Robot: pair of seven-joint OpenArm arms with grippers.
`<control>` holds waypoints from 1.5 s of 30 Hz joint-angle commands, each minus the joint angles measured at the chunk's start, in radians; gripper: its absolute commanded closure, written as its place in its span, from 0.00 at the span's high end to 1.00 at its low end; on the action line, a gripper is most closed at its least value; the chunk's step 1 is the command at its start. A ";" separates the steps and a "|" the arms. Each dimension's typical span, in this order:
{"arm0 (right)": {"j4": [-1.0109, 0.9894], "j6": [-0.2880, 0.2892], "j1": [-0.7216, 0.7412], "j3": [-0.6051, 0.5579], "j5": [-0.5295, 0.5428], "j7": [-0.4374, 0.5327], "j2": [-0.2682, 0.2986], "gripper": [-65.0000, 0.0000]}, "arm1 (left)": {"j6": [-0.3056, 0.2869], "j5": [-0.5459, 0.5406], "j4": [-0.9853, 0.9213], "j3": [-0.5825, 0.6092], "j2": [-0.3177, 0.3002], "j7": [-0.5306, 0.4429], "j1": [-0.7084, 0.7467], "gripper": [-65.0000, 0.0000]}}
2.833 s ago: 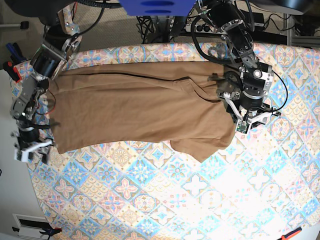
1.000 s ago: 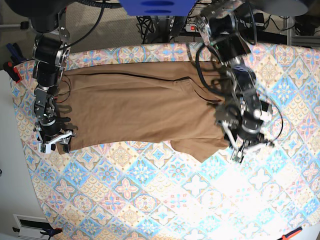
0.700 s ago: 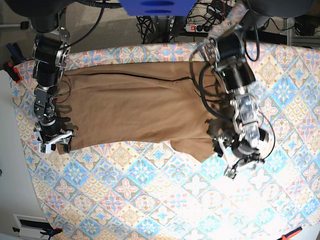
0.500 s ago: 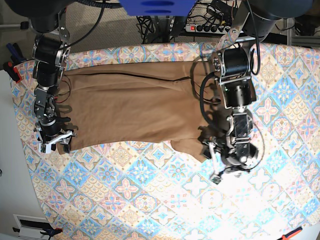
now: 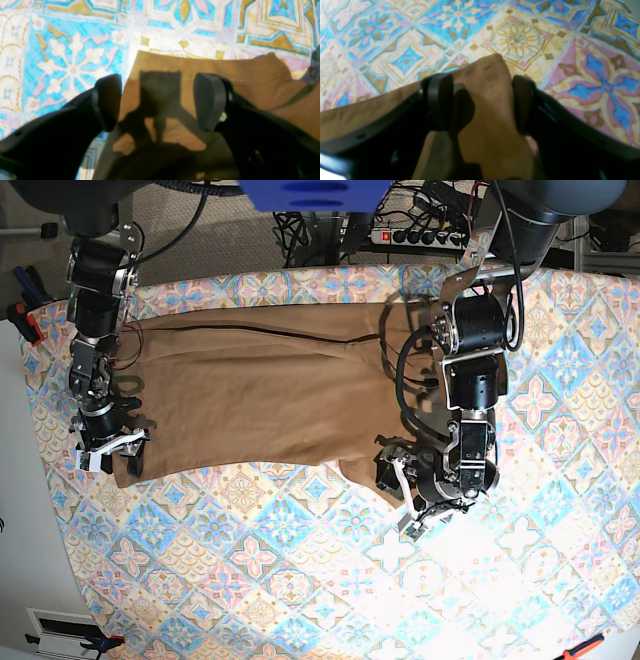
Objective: Layout the t-shirt on the table in an organized manner, then fold the t-shirt properly
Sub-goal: 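Move the left gripper along the shirt to grasp the hem corner, then fold the hem with both grippers over toward the collar edge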
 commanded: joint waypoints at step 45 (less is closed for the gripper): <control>-0.015 -0.002 -0.016 -0.005 -0.035 -0.204 -0.001 0.00 | -0.002 0.009 0.452 0.006 0.057 0.163 0.172 0.00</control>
